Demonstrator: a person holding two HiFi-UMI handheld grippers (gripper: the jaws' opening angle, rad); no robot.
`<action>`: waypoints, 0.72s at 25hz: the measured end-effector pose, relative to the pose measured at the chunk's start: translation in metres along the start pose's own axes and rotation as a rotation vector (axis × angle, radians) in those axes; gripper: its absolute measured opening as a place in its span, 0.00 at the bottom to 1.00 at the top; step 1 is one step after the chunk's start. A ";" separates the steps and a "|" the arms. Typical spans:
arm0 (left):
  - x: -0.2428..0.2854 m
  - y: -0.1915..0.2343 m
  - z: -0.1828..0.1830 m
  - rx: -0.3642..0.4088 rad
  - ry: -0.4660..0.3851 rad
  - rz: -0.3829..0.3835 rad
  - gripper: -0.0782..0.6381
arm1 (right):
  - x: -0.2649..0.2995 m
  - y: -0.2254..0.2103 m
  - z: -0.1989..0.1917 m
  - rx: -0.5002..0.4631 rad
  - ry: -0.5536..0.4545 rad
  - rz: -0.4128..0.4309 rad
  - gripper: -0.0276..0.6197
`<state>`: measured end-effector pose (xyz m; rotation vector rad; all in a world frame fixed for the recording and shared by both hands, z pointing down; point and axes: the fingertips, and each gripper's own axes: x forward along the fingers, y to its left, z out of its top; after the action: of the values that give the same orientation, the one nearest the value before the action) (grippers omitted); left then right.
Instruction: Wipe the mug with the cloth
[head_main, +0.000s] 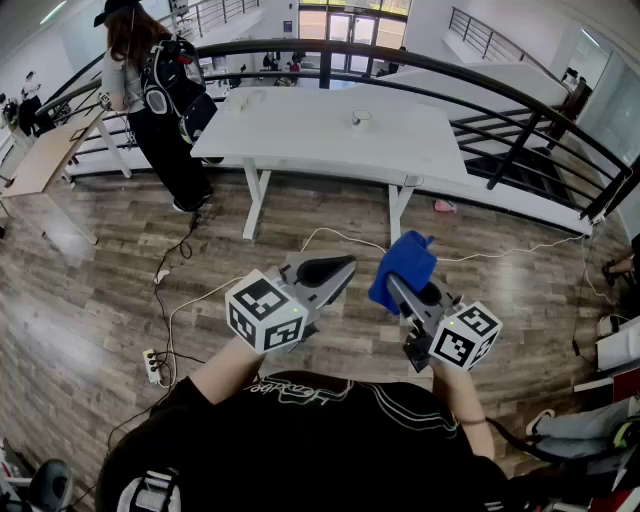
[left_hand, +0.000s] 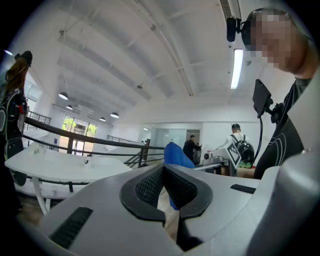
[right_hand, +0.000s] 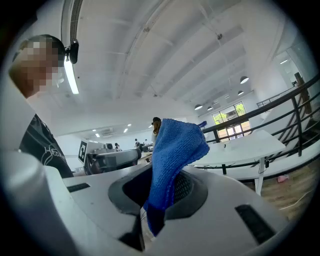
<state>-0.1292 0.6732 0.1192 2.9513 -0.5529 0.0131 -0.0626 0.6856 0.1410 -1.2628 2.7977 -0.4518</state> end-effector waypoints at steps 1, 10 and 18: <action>-0.001 0.000 -0.001 -0.003 0.000 0.000 0.12 | 0.000 0.001 0.000 0.000 -0.003 0.002 0.12; 0.000 0.002 -0.004 -0.025 -0.002 0.009 0.12 | -0.009 -0.004 -0.002 0.012 -0.019 -0.027 0.12; 0.002 0.007 -0.008 -0.028 0.005 0.012 0.12 | 0.002 -0.007 -0.003 0.032 -0.002 0.006 0.12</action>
<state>-0.1295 0.6668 0.1282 2.9202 -0.5651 0.0132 -0.0591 0.6808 0.1463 -1.2477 2.7801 -0.4933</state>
